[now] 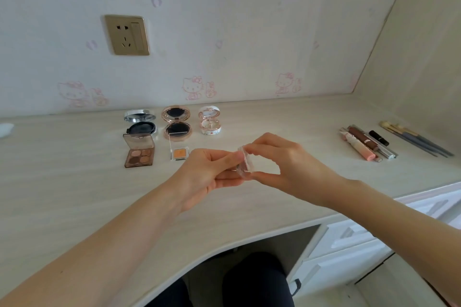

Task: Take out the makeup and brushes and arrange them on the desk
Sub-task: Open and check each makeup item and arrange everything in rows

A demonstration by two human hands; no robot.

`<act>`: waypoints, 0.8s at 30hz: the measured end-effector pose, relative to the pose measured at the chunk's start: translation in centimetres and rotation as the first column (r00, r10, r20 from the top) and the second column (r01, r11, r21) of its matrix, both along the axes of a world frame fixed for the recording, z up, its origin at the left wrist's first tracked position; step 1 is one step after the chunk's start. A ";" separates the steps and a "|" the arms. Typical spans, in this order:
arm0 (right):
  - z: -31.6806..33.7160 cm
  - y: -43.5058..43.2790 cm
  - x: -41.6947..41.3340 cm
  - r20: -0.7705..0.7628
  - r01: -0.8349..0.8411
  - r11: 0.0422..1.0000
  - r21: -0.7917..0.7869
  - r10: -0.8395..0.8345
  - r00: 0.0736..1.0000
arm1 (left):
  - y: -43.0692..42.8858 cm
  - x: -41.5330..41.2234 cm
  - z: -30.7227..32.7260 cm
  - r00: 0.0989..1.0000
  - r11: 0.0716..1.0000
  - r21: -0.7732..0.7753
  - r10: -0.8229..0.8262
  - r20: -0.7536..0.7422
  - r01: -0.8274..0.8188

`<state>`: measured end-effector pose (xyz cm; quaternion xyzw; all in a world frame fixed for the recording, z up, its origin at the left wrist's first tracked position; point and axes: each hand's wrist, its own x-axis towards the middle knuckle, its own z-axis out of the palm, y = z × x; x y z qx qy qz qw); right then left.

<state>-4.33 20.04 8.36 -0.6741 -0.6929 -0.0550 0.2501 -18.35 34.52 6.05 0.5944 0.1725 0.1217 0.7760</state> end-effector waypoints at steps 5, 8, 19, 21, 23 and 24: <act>0.1 1.0 -0.4 -0.029 0.007 1.000 -0.015 -0.008 1.000 | 0.8 -1.2 -0.3 0.999 0.997 -0.058 -0.053 0.009 0.053; -0.2 1.8 -0.8 -0.099 0.056 0.998 0.015 -0.054 0.994 | 1.0 -1.6 -0.7 0.998 0.993 -0.099 -0.057 0.020 0.059; -2.2 5.6 -0.3 -0.163 0.121 0.991 -0.057 -0.129 0.978 | 1.7 -2.1 -2.5 0.943 0.907 0.323 0.316 -0.101 -0.269; -2.6 6.1 0.0 -0.166 0.125 0.990 -0.066 -0.134 0.977 | 2.0 -2.1 -2.8 0.928 0.823 0.489 0.367 -0.071 -0.288; -2.8 6.7 0.4 -0.142 0.122 0.989 -0.086 -0.133 0.981 | 2.5 -2.3 -3.3 0.917 0.695 0.662 0.397 -0.027 -0.281; -2.9 7.1 0.6 -0.127 0.124 0.987 -0.104 -0.137 0.982 | 2.8 -2.4 -3.5 0.914 0.614 0.740 0.405 0.004 -0.275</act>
